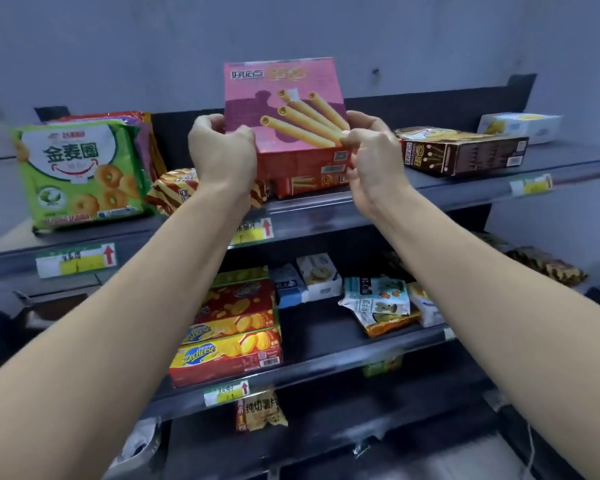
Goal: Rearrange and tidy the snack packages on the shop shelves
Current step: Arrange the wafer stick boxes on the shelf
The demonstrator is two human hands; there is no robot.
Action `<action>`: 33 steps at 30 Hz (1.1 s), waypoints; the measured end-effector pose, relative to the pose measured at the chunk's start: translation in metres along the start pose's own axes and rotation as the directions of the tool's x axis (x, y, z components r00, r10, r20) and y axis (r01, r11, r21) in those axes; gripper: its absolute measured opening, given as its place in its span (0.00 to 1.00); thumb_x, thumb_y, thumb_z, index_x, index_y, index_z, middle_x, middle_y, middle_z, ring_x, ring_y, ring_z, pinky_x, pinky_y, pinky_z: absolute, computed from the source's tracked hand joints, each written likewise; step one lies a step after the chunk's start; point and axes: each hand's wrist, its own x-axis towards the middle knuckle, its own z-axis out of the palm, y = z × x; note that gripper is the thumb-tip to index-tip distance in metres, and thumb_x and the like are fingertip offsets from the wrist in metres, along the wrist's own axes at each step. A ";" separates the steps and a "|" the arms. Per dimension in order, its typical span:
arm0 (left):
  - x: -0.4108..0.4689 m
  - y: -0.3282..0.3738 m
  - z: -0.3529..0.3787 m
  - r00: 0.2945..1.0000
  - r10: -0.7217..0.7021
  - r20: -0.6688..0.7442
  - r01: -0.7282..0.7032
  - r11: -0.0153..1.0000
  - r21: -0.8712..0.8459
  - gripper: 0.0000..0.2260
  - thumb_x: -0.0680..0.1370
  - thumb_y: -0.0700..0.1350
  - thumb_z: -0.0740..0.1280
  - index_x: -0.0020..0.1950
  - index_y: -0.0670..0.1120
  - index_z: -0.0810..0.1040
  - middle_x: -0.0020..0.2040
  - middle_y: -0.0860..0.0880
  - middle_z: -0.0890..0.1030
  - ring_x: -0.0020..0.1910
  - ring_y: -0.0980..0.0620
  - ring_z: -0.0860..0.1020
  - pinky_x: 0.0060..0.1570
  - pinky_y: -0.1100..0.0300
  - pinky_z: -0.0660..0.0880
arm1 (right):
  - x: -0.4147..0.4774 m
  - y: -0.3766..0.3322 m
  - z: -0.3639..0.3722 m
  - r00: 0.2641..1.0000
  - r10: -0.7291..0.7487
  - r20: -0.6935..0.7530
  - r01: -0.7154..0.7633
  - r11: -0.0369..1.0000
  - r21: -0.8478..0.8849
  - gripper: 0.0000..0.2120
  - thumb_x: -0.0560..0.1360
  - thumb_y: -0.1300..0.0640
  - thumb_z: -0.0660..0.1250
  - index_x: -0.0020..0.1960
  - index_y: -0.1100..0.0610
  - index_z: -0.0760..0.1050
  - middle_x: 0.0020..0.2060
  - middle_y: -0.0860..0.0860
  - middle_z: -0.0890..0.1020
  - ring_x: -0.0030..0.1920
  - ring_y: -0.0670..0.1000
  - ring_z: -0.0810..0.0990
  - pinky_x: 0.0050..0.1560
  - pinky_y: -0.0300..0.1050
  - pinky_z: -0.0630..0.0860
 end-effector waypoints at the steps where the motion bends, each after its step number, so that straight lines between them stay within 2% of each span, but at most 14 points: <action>1: -0.012 0.002 0.004 1.000 0.014 0.006 -0.014 1.000 -0.002 0.09 0.75 0.38 0.66 0.54 0.46 0.72 0.45 0.51 0.78 0.40 0.55 0.77 0.41 0.60 0.79 | -0.004 -0.005 -0.012 1.000 0.005 0.012 -0.005 1.000 0.023 0.14 0.72 0.70 0.58 0.50 0.55 0.74 0.47 0.56 0.79 0.44 0.53 0.78 0.36 0.42 0.74; 4: -0.056 0.008 0.024 0.998 0.055 0.021 -0.055 0.998 0.013 0.10 0.75 0.38 0.65 0.54 0.45 0.70 0.43 0.53 0.75 0.38 0.59 0.75 0.35 0.67 0.74 | -0.013 -0.022 -0.053 0.999 0.010 0.045 -0.011 1.000 0.026 0.13 0.73 0.70 0.58 0.48 0.55 0.73 0.46 0.55 0.79 0.41 0.51 0.79 0.37 0.42 0.75; 7: -0.103 0.010 0.049 0.996 0.080 0.038 -0.081 0.996 0.032 0.11 0.74 0.36 0.65 0.52 0.46 0.68 0.42 0.53 0.74 0.34 0.61 0.73 0.32 0.72 0.72 | -0.019 -0.038 -0.099 0.998 0.008 0.055 -0.007 1.000 -0.015 0.13 0.74 0.70 0.58 0.50 0.55 0.73 0.47 0.54 0.80 0.45 0.51 0.79 0.41 0.42 0.75; 11: -0.163 0.008 0.085 0.994 0.083 0.070 -0.085 0.996 0.035 0.11 0.73 0.35 0.66 0.50 0.46 0.68 0.41 0.54 0.73 0.34 0.62 0.73 0.31 0.74 0.71 | -0.029 -0.052 -0.171 0.991 0.077 0.111 -0.073 0.997 -0.036 0.20 0.74 0.71 0.56 0.65 0.61 0.70 0.50 0.54 0.81 0.44 0.49 0.82 0.34 0.37 0.75; 14: -0.203 0.000 0.107 0.994 0.063 0.087 -0.068 0.996 0.065 0.12 0.73 0.37 0.67 0.52 0.47 0.69 0.43 0.54 0.74 0.37 0.61 0.73 0.32 0.74 0.70 | -0.038 -0.055 -0.222 0.984 0.122 0.131 -0.112 0.990 -0.083 0.24 0.75 0.70 0.57 0.71 0.63 0.65 0.53 0.53 0.81 0.46 0.49 0.83 0.38 0.38 0.76; 16: -0.224 -0.010 0.119 0.993 0.032 0.118 -0.042 0.996 0.084 0.13 0.72 0.39 0.67 0.55 0.47 0.70 0.49 0.50 0.77 0.42 0.58 0.76 0.38 0.69 0.74 | -0.043 -0.056 -0.251 0.975 0.145 0.166 -0.130 0.987 -0.100 0.27 0.73 0.68 0.60 0.71 0.63 0.64 0.57 0.55 0.81 0.53 0.53 0.83 0.49 0.45 0.77; 18: -0.244 -0.021 0.129 0.989 -0.010 0.148 -0.003 0.996 0.093 0.15 0.69 0.44 0.67 0.55 0.48 0.73 0.55 0.45 0.78 0.48 0.52 0.79 0.46 0.58 0.79 | -0.048 -0.055 -0.276 0.962 0.172 0.210 -0.148 0.981 -0.125 0.28 0.70 0.66 0.62 0.70 0.62 0.67 0.60 0.56 0.80 0.59 0.58 0.80 0.62 0.53 0.71; 20: -0.262 -0.031 0.137 0.985 -0.051 0.164 0.032 0.993 0.114 0.14 0.68 0.46 0.67 0.53 0.50 0.74 0.56 0.44 0.77 0.50 0.49 0.79 0.50 0.50 0.79 | -0.055 -0.054 -0.299 0.952 0.197 0.234 -0.171 0.977 -0.126 0.27 0.70 0.67 0.62 0.69 0.62 0.68 0.60 0.56 0.80 0.60 0.59 0.79 0.67 0.57 0.68; 21: -0.270 -0.037 0.141 0.983 -0.068 0.171 0.048 0.991 0.123 0.13 0.69 0.45 0.67 0.53 0.50 0.73 0.57 0.43 0.77 0.51 0.49 0.79 0.50 0.50 0.79 | -0.059 -0.052 -0.311 0.950 0.206 0.237 -0.180 0.975 -0.129 0.25 0.71 0.69 0.61 0.68 0.63 0.69 0.59 0.56 0.81 0.59 0.58 0.80 0.65 0.56 0.71; 23: -0.283 -0.052 0.149 0.981 -0.087 0.176 0.061 0.987 0.150 0.12 0.73 0.42 0.68 0.54 0.48 0.73 0.57 0.43 0.76 0.50 0.50 0.79 0.49 0.53 0.79 | -0.066 -0.048 -0.331 0.948 0.218 0.230 -0.187 0.971 -0.150 0.20 0.73 0.72 0.58 0.63 0.62 0.74 0.53 0.54 0.84 0.54 0.56 0.83 0.53 0.49 0.79; 26: -0.295 -0.073 0.159 0.978 -0.106 0.180 0.064 0.972 0.225 0.11 0.74 0.40 0.69 0.54 0.47 0.71 0.57 0.44 0.76 0.48 0.53 0.77 0.45 0.62 0.75 | -0.073 -0.035 -0.358 0.940 0.252 0.230 -0.224 0.965 -0.139 0.19 0.75 0.74 0.55 0.58 0.59 0.76 0.47 0.51 0.85 0.48 0.52 0.85 0.42 0.43 0.81; 29: -0.298 -0.092 0.169 0.969 -0.155 0.194 0.100 0.959 0.266 0.11 0.74 0.40 0.69 0.53 0.47 0.71 0.57 0.45 0.77 0.47 0.53 0.77 0.46 0.61 0.74 | -0.067 -0.014 -0.377 0.945 0.276 0.178 -0.241 0.950 -0.197 0.19 0.74 0.72 0.59 0.62 0.60 0.75 0.53 0.51 0.84 0.53 0.54 0.83 0.52 0.49 0.80; 31: -0.298 -0.103 0.176 0.961 -0.180 0.209 0.115 0.950 0.289 0.10 0.74 0.39 0.69 0.52 0.46 0.71 0.55 0.46 0.78 0.45 0.54 0.77 0.43 0.63 0.74 | -0.061 -0.001 -0.388 0.938 0.311 0.153 -0.273 0.935 -0.227 0.25 0.70 0.69 0.63 0.67 0.59 0.71 0.60 0.52 0.80 0.59 0.56 0.80 0.63 0.57 0.74; 33: -0.297 -0.113 0.183 0.952 -0.206 0.226 0.134 0.945 0.298 0.09 0.75 0.38 0.68 0.51 0.46 0.71 0.49 0.50 0.78 0.43 0.56 0.76 0.41 0.64 0.74 | -0.053 0.010 -0.399 0.930 0.343 0.133 -0.309 0.925 -0.222 0.30 0.68 0.68 0.65 0.70 0.59 0.68 0.63 0.51 0.78 0.61 0.57 0.78 0.66 0.59 0.70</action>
